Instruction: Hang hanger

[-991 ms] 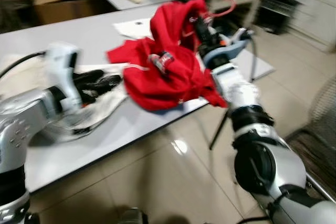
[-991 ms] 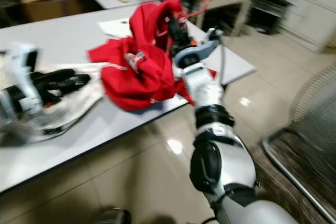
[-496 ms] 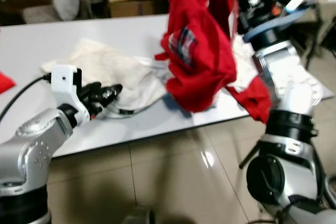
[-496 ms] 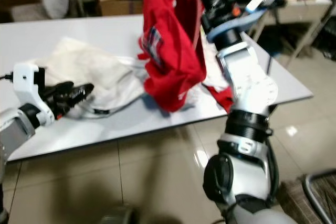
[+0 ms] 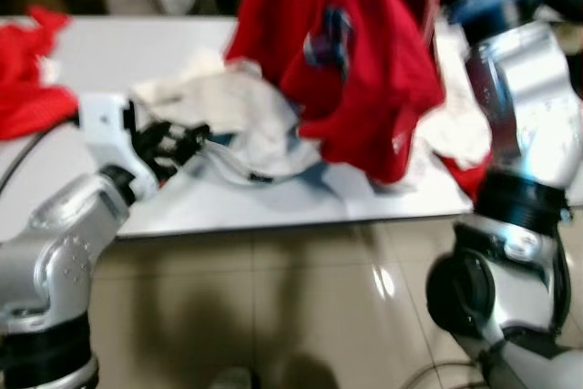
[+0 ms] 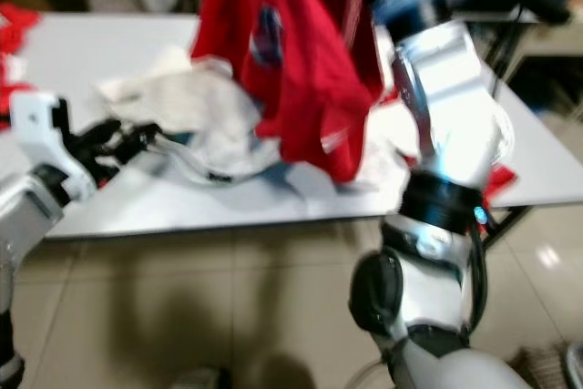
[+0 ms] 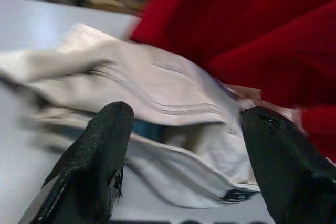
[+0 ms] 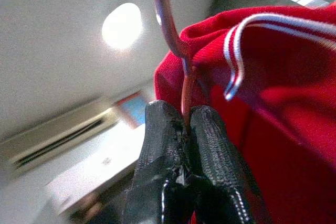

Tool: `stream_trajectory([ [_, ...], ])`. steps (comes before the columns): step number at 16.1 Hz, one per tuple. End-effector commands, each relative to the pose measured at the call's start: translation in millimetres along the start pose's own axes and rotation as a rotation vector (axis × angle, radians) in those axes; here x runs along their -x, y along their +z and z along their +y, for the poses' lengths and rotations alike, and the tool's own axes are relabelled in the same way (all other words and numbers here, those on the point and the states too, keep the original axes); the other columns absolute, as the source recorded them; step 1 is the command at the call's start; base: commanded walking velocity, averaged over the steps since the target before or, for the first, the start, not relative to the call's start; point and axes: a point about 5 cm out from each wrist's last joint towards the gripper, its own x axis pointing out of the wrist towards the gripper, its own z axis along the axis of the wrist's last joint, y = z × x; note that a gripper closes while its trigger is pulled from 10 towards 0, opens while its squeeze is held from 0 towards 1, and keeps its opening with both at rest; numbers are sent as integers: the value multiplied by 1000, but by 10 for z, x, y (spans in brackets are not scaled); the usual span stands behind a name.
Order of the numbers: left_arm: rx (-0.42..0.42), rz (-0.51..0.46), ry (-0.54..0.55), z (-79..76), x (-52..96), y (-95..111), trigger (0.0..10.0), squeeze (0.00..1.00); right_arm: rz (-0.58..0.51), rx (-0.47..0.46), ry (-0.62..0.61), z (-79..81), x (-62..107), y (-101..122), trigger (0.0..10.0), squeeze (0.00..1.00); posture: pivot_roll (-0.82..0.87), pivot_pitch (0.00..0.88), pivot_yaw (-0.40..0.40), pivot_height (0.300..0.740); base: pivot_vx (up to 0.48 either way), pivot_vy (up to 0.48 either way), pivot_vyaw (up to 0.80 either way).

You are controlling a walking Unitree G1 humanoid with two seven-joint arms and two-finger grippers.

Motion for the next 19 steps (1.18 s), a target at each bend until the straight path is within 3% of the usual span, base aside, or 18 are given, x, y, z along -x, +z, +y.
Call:
stream_trajectory([
  [1, -8, -30, 2, -9, -2, 52, 10000, 0, -16, 21, 100, 239, -61, 88, 10000, 0, -34, 0, -26, 740, 0, 0, 775],
  [2, -10, -35, 10, -5, -9, 52, 10000, 0, -13, 24, 110, 276, -82, 95, 10000, 0, -34, 0, -27, 740, 0, 0, 775],
  [4, -94, -15, 27, -7, -16, 33, 10000, 0, 36, 58, 97, 289, -73, 50, 10000, 0, -32, 0, -31, 740, 0, 0, 775],
  [8, -160, -19, 35, -42, -44, 33, 10000, 0, 206, 138, -50, -23, 179, -338, 10000, 0, -28, 0, -33, 740, 0, 0, 773],
  [12, -181, 1, 58, -12, -50, -31, 10000, 0, 230, 103, -151, -221, 471, -486, 10000, 0, -28, 0, -25, 740, 0, 0, 773],
  [16, -172, 7, 83, 8, -85, -85, 10000, 0, 220, 133, -204, -332, 590, -518, 10000, 0, -32, 0, -16, 740, 0, 0, 773],
  [18, -185, 18, 74, -13, -102, -118, 10000, 0, 168, 149, -166, -252, 502, -388, 10000, 0, -33, 0, -13, 740, 0, 0, 775],
  [19, -186, 14, 72, -24, -115, -113, 10000, 0, 113, 155, -55, -23, 340, -232, 10000, 0, -34, 0, -14, 740, 0, 0, 775],
])
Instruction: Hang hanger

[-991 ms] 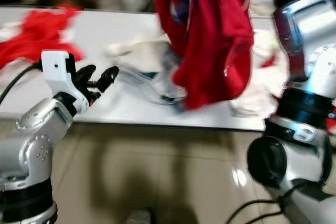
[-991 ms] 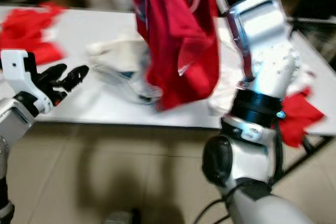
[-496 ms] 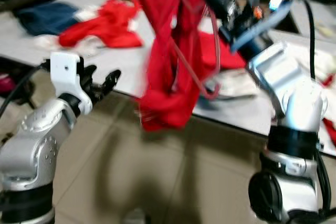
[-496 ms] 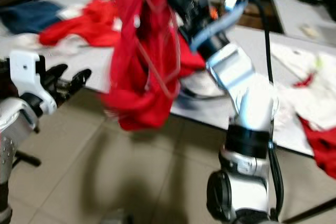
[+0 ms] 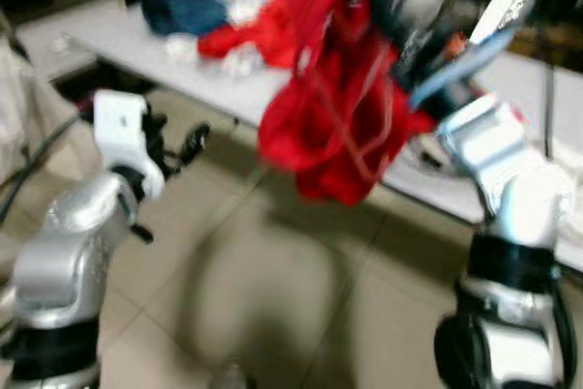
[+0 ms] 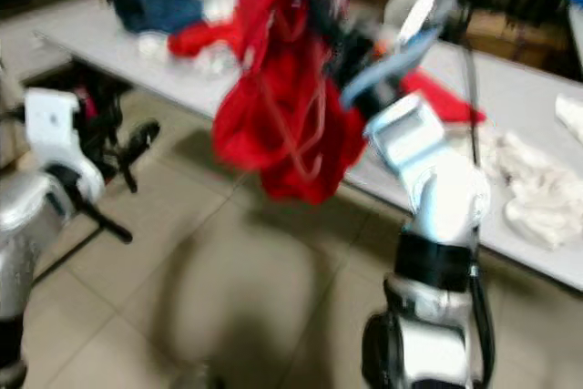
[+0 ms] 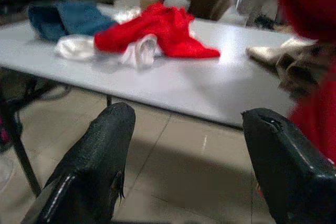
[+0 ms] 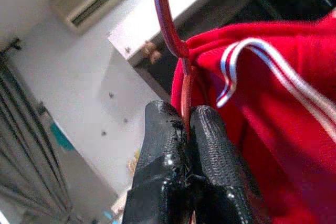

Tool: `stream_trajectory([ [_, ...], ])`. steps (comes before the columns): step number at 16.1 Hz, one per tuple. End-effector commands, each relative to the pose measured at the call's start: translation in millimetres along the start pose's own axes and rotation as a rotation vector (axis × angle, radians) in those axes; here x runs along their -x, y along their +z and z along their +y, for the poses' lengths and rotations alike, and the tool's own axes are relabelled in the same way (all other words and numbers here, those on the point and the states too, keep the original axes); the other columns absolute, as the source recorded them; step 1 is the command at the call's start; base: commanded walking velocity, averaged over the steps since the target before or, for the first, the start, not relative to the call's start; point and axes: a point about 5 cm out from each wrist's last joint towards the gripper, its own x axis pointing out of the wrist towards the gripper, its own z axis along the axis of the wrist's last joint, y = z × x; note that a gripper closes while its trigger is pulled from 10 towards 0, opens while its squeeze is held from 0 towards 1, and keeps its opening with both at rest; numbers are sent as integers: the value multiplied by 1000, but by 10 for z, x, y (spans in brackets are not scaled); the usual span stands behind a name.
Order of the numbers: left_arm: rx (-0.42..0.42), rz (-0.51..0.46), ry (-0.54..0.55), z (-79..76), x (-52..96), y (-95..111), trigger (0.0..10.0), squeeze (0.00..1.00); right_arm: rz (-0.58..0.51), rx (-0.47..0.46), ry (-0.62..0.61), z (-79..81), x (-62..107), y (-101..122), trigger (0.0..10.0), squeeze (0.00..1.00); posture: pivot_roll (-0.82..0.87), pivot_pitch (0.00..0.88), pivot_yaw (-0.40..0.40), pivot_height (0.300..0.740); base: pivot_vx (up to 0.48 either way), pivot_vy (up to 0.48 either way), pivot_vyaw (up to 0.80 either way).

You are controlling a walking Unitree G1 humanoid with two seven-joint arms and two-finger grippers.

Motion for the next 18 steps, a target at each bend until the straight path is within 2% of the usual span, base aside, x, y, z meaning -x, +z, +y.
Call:
stream_trajectory([
  [1, -13, -9, -7, -31, -12, 25, 10000, 0, -75, 29, 177, 373, -106, 245, 10000, 0, -33, 0, -15, 740, 0, 0, 775],
  [2, -16, -11, -7, -37, -16, 30, 10000, 0, -100, 50, 225, 490, -126, 366, 10000, 0, -30, 0, -18, 740, 0, 0, 775],
  [3, -17, -15, -5, -37, -17, 32, 10000, 0, -110, 72, 245, 526, -120, 442, 10000, 0, -29, 0, -20, 740, 0, 0, 769],
  [6, -26, -23, 2, -38, -21, 38, 10000, 0, -129, 116, 250, 522, -90, 550, 10000, 0, -25, 0, -26, 740, 0, 0, 771],
  [8, -54, -17, -4, -53, -30, 29, 10000, 0, -104, 141, 221, 456, -73, 521, 10000, 0, -25, 0, -29, 740, 0, 0, 775],
  [11, -123, 3, -37, -106, -17, -2, 10000, 0, -15, 261, -11, 6, 47, 299, 10000, 0, -23, 0, -31, 740, 0, 0, 773],
  [13, -174, 19, -54, -97, 1, -5, 10000, 0, 27, 335, -137, -232, 173, 126, 10000, 0, -23, 0, -33, 740, 0, 0, 775],
  [14, -178, 19, -58, -95, 4, -3, 10000, 0, 41, 357, -169, -292, 212, 71, 10000, 0, -23, 0, -33, 740, 0, 0, 775],
  [15, -186, 19, -59, -85, 6, -3, 10000, 0, 70, 413, -229, -419, 311, -71, 10000, 0, -22, 0, -32, 740, 0, 0, 775],
  [18, -199, 31, -50, -88, -13, -39, 10000, 0, 90, 461, -255, -531, 460, -227, 10000, 0, -25, 0, -26, 740, 0, 0, 775],
])
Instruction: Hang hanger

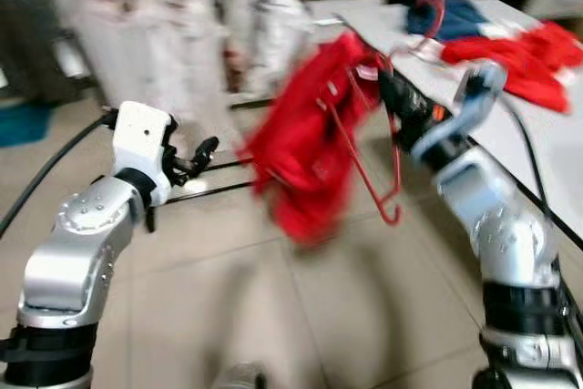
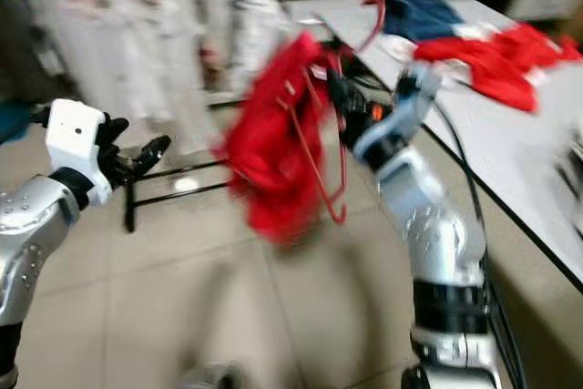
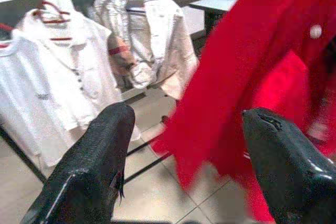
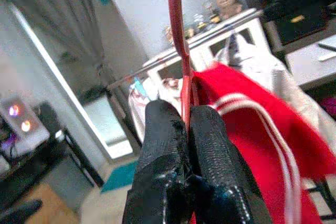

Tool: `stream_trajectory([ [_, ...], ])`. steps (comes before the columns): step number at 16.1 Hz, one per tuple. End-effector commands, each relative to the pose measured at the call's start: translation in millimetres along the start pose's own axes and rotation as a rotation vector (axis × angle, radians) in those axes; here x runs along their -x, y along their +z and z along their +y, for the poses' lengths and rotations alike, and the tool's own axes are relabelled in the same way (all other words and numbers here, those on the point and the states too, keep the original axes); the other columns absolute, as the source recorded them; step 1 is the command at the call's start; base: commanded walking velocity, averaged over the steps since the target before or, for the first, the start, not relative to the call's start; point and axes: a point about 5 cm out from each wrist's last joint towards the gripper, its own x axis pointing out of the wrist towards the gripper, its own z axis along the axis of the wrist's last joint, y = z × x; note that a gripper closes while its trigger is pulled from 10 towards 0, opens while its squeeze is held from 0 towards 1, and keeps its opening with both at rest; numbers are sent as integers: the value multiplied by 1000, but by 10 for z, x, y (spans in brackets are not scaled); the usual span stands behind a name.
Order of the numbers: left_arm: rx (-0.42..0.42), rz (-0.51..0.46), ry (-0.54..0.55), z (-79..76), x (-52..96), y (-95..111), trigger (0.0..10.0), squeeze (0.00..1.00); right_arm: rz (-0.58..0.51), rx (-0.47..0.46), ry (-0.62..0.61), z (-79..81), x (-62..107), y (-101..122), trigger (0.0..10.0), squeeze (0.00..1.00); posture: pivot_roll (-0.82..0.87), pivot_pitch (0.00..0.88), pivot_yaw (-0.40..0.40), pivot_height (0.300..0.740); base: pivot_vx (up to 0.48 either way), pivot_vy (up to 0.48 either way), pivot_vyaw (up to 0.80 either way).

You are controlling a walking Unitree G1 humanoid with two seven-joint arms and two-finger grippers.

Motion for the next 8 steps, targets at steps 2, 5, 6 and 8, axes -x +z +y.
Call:
stream_trajectory([
  [2, -12, 35, 7, -5, -26, -88, 10000, 0, -39, 65, 33, 56, 25, 1, 10000, 0, -28, 0, -19, 740, 0, 0, 769],
  [5, -4, 62, -1, -59, -69, -198, 10000, 0, 7, 154, -52, -8, 165, -236, 10000, 0, -29, 0, -22, 740, 0, 0, 0],
  [6, 13, 59, -12, -84, -79, -209, 10000, 0, 17, 182, -59, -13, 192, -279, 10000, 0, -32, 0, -21, 740, 0, 0, 0],
  [8, 99, 19, -120, -236, -130, -193, 10000, 933, 26, 216, -8, 59, 226, -361, 10000, 0, -44, 0, -7, 740, 0, 0, 0],
])
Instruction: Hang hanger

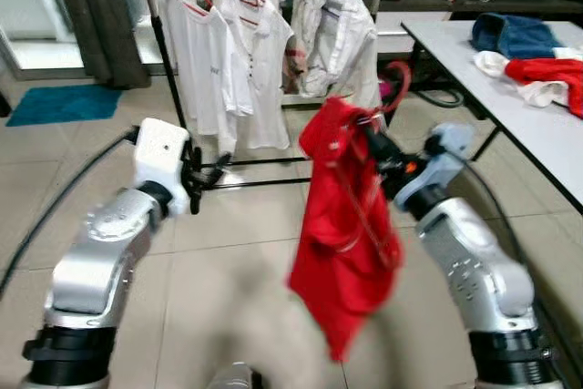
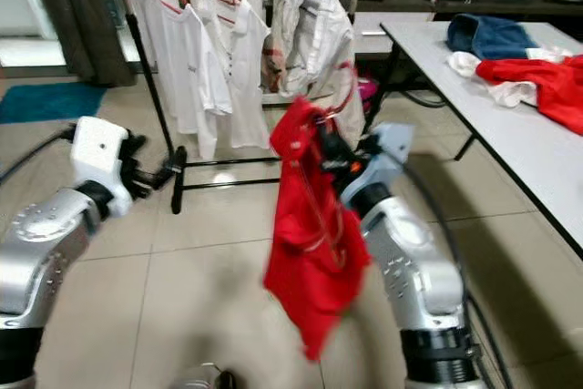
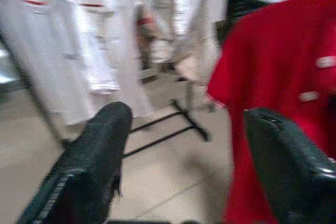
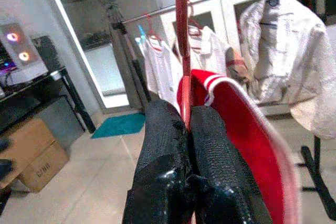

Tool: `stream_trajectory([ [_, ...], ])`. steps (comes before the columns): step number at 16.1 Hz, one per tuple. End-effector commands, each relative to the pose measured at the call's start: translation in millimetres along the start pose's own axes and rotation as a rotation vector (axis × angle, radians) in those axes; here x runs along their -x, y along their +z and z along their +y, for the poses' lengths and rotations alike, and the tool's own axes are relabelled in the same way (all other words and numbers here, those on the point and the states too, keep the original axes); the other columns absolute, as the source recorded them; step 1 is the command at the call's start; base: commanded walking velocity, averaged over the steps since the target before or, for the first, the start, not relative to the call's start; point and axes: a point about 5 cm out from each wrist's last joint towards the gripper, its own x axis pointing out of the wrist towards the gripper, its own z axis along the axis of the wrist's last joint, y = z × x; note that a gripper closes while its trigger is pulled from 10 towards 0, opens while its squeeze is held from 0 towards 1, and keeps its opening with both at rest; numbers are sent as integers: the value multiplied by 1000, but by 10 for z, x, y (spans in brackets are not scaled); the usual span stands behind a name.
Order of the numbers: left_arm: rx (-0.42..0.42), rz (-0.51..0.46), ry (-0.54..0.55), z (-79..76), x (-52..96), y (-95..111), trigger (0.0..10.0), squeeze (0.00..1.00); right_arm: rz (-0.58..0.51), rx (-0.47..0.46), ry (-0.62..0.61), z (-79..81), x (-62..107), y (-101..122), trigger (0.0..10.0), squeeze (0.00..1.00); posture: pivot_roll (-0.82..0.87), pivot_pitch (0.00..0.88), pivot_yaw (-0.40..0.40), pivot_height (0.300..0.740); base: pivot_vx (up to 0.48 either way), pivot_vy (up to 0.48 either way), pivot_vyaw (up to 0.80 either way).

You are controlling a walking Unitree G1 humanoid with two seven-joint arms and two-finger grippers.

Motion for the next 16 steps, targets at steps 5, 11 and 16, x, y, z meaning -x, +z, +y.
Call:
stream_trajectory([
  [5, -69, -12, -201, -263, -266, -33, 10000, 1000, -88, 2, 255, 310, 29, 265, 10000, 0, -55, 0, -10, 740, 0, 0, 0],
  [11, -83, -108, -274, -368, -504, 122, 10000, 0, -61, 14, 408, 456, 71, 323, 10000, 0, -72, 0, -11, 740, 0, 0, 0],
  [16, -87, -117, -266, -363, -543, 89, 0, 0, -70, -2, 395, 435, 64, 355, 10000, 0, -78, 0, -1, 740, 0, 0, 0],
])
